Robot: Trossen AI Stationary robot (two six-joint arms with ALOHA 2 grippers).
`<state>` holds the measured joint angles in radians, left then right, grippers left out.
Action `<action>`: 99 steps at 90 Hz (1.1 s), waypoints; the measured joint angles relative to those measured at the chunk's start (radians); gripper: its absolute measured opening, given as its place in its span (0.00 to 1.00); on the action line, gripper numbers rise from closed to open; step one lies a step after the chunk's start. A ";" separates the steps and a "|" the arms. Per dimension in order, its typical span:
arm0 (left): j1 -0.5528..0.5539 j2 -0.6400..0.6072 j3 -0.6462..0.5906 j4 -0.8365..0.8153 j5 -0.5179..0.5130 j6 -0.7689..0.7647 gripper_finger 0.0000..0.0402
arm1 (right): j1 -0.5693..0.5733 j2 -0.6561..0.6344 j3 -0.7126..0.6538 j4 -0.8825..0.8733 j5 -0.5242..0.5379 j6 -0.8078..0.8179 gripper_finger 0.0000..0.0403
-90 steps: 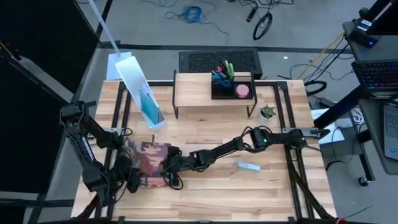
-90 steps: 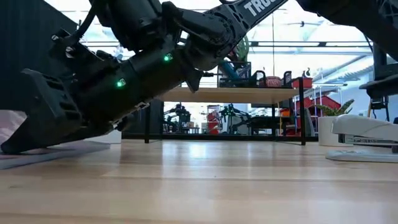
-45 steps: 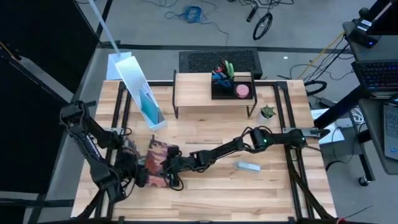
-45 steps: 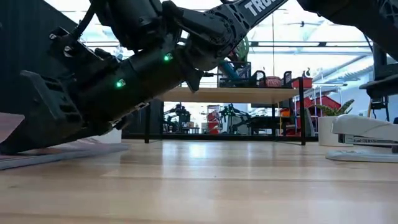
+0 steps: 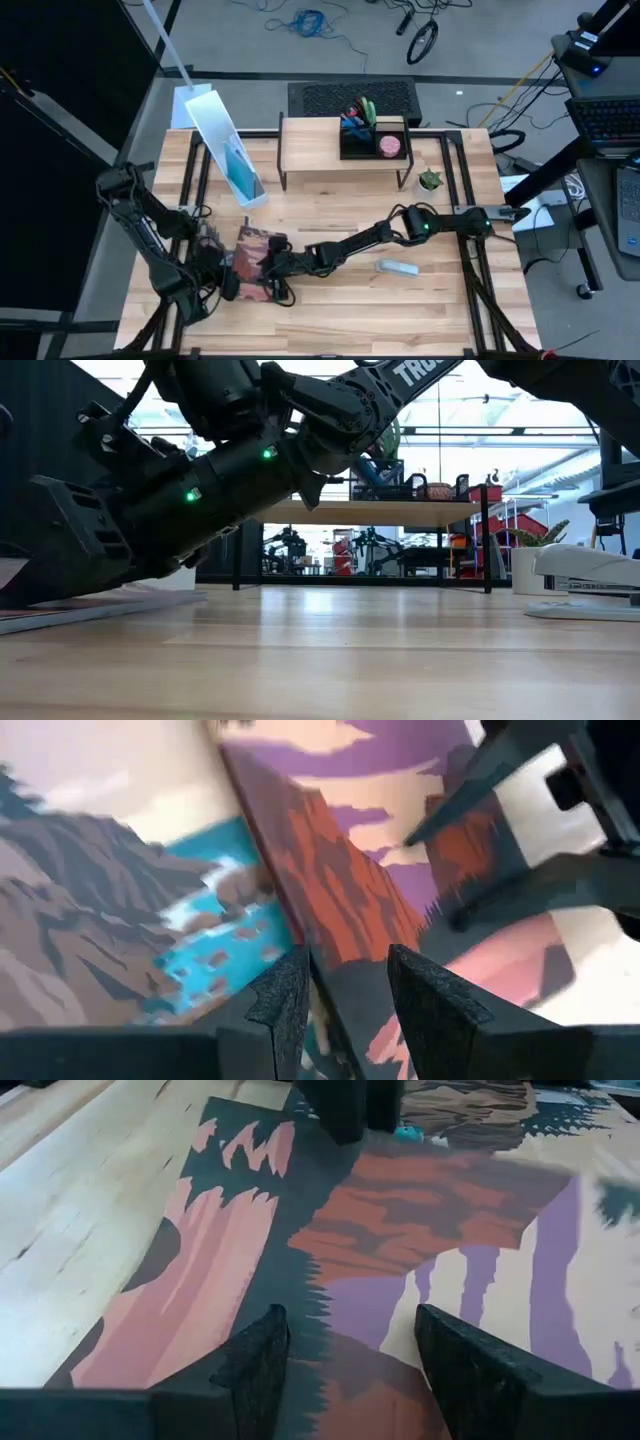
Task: Stock shelves
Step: Put the purple book into the white bookshelf
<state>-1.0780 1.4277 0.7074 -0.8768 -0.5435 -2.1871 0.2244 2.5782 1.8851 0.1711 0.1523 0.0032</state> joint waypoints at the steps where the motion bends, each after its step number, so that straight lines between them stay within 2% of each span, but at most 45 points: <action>1: 0.000 0.000 0.000 -0.001 0.003 0.002 0.31 | 0.000 0.000 0.000 0.000 0.000 0.000 0.50; 25: -0.001 0.005 0.001 -0.071 0.096 -0.007 0.31 | 0.005 0.000 0.000 -0.001 0.009 0.000 0.50; 45: -0.001 0.010 -0.007 0.028 0.011 0.016 0.31 | 0.005 0.000 0.000 -0.002 0.006 0.001 0.50; 62: -0.004 0.008 -0.108 0.203 -0.043 0.020 0.31 | 0.006 0.000 0.000 -0.006 0.002 0.002 0.50; 79: -0.018 0.013 -0.137 0.267 -0.180 0.007 0.31 | 0.007 0.000 0.000 -0.006 -0.001 0.002 0.50; 99: -0.017 0.013 -0.137 0.432 -0.205 0.173 0.31 | 0.009 0.000 0.000 -0.002 -0.007 -0.020 0.50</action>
<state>-1.0947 1.4406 0.5705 -0.4446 -0.7487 -2.0142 0.2331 2.5784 1.8854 0.1694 0.1453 -0.0172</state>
